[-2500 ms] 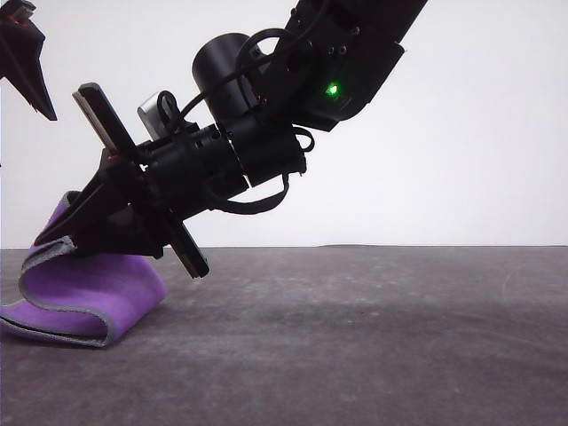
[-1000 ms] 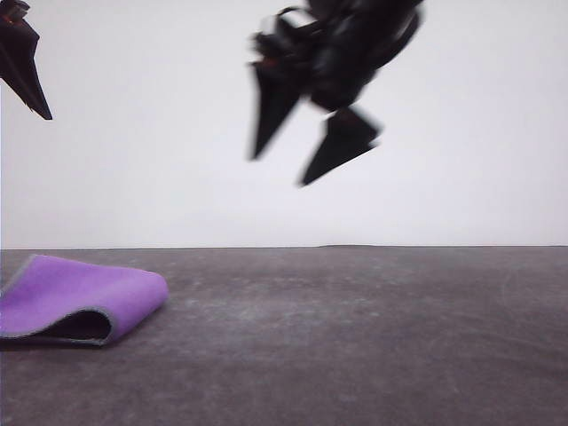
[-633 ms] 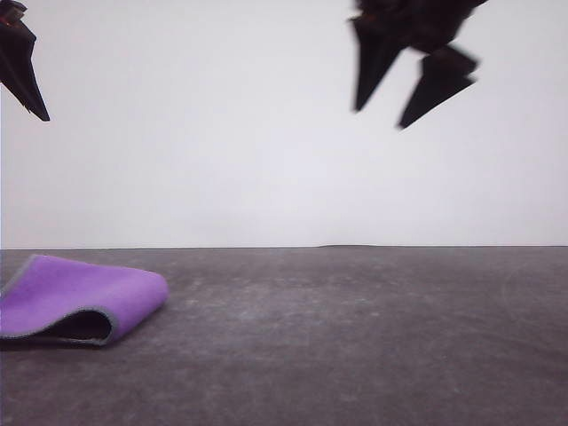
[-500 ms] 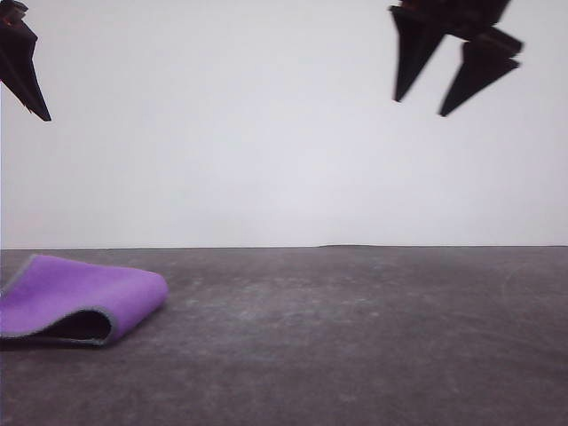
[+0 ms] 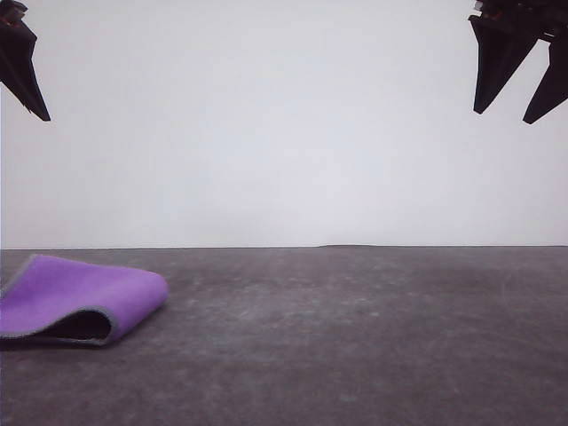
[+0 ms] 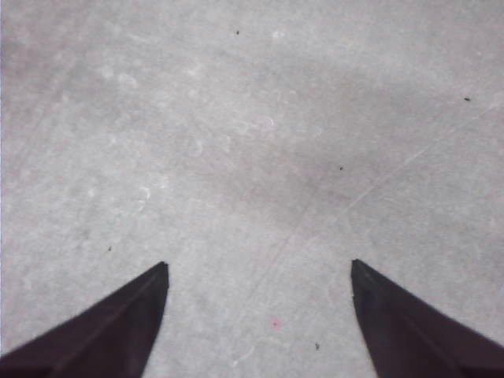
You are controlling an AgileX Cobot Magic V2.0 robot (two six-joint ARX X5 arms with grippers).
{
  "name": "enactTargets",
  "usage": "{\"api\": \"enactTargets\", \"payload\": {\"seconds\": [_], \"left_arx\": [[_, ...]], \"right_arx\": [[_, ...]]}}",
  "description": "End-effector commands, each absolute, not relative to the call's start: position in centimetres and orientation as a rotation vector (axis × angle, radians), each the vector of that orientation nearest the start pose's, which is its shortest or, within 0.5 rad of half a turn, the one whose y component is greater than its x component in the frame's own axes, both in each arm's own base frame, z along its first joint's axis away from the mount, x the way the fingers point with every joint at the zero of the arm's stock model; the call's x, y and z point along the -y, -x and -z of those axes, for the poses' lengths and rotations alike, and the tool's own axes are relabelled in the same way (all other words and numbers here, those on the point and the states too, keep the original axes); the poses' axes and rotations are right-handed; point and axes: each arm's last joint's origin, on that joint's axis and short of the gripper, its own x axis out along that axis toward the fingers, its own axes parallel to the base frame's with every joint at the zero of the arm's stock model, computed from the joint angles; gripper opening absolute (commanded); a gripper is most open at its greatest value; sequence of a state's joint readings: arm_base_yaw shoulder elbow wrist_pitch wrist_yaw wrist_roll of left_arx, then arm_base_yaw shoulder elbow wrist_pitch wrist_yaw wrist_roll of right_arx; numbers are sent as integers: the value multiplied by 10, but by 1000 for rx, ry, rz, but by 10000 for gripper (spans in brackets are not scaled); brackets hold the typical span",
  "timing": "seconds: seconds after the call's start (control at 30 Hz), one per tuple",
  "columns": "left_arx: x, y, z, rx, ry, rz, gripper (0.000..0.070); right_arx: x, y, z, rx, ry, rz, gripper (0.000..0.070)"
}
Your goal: Fold clothes
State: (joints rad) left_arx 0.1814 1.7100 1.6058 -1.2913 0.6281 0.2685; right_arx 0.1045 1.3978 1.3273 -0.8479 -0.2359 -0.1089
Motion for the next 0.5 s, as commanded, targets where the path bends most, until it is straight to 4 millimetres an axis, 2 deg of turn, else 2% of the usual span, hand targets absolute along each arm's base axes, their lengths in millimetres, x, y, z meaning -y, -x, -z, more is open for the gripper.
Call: {"api": "enactTargets", "payload": {"seconds": [0.0,0.03,0.07,0.1,0.3,0.47], "left_arx": [[-43,-324,-310,-1214,324,545,363],[-43,-323,-310,-1215,315,549,169],[-43,-323,-310,-1217,307,555,71],[-42,-323,-310,-1219,300,559,21],[-42,-317,-316,-1232,261,501,6],[-38,-296,-344,-1172,163,385,6]], "right_arx": [[-35,-281,-332,-888,62,-376,237],[-35,-281,-332,-888,75,-380,83],[-35,-280,-333,-886,83,-383,22],[-35,-279,-333,-883,88,-384,4],[-34,-274,-340,-854,92,-375,4],[-32,-259,-351,-824,102,-355,4]]}}
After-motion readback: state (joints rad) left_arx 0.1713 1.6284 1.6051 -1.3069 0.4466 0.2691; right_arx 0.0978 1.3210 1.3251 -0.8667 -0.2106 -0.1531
